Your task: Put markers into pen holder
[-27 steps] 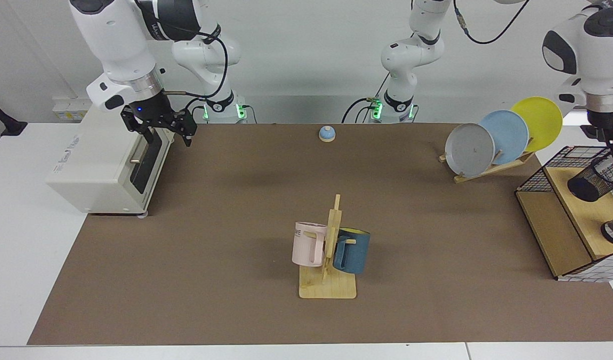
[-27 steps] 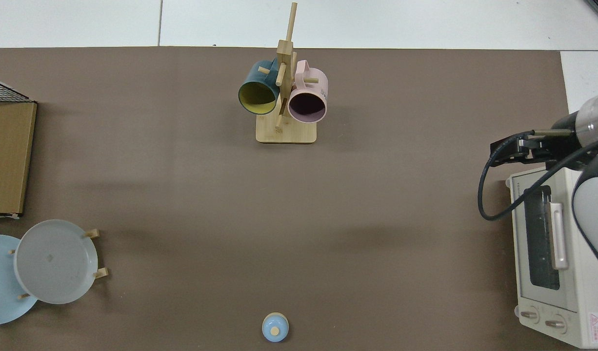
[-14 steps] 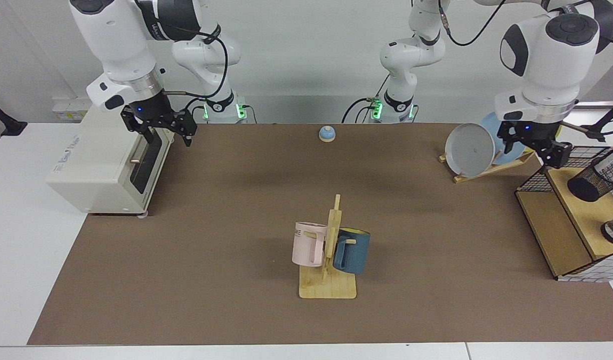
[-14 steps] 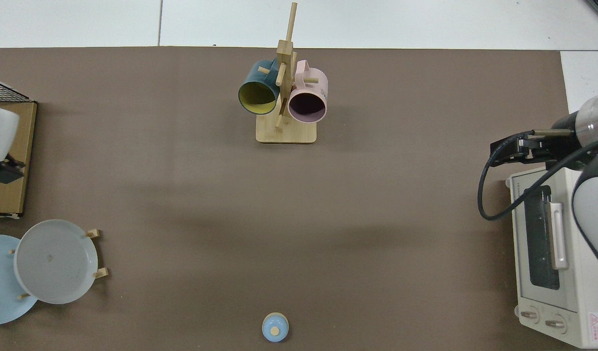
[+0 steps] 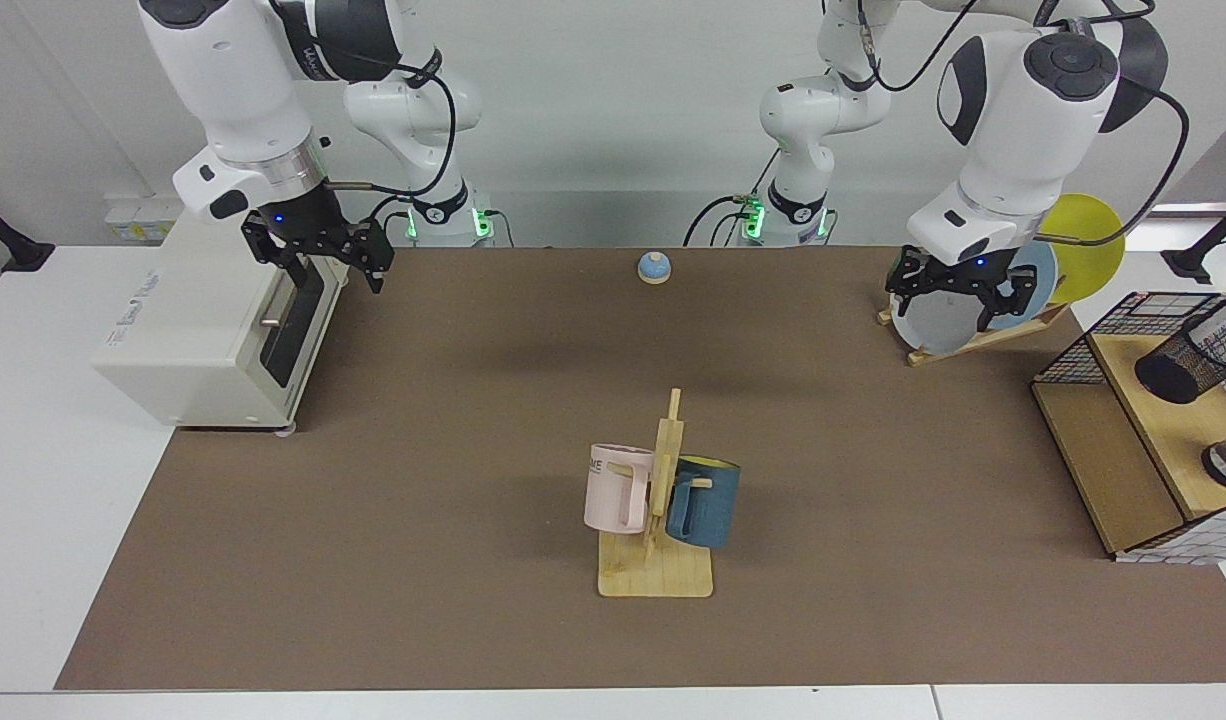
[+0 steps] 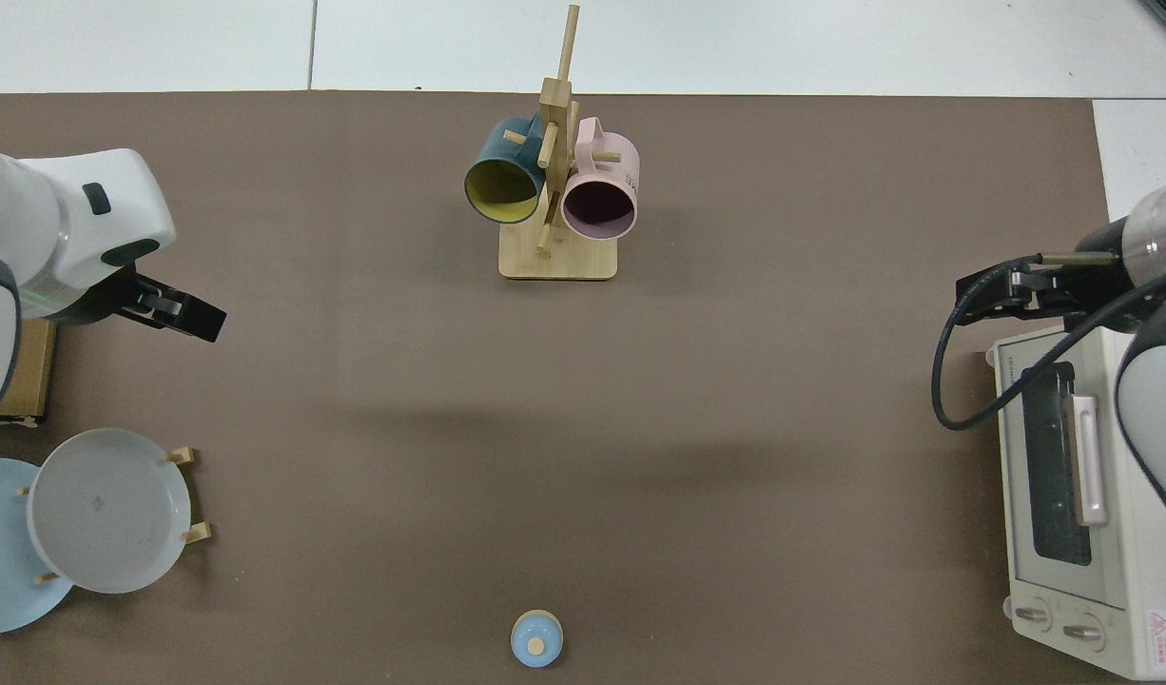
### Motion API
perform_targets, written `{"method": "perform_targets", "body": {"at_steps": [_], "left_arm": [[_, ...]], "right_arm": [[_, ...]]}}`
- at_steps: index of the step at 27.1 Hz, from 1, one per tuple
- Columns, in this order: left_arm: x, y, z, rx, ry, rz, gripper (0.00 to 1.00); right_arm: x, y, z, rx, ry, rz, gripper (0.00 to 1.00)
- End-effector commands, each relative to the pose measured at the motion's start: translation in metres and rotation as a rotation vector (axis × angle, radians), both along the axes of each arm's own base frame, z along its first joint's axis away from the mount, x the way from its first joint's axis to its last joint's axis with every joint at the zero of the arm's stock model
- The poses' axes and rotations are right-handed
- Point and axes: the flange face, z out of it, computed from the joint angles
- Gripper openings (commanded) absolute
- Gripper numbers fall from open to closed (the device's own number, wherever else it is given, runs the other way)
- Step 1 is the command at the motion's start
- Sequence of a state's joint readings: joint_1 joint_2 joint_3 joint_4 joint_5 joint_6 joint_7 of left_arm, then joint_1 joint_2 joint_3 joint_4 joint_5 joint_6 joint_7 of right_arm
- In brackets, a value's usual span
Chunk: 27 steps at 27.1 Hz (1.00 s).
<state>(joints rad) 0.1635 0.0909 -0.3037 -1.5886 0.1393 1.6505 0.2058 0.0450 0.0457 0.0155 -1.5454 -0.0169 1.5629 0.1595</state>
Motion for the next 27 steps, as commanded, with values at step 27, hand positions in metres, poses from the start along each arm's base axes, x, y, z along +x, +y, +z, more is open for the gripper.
{"method": "perform_targets", "body": {"at_steps": [27], "left_arm": [[-0.028, -0.011, 0.05, -0.147, -0.07, 0.436, 1.0]], "right_arm": [[-0.005, -0.003, 0.001, 0.022, -0.018, -0.019, 1.0]]}}
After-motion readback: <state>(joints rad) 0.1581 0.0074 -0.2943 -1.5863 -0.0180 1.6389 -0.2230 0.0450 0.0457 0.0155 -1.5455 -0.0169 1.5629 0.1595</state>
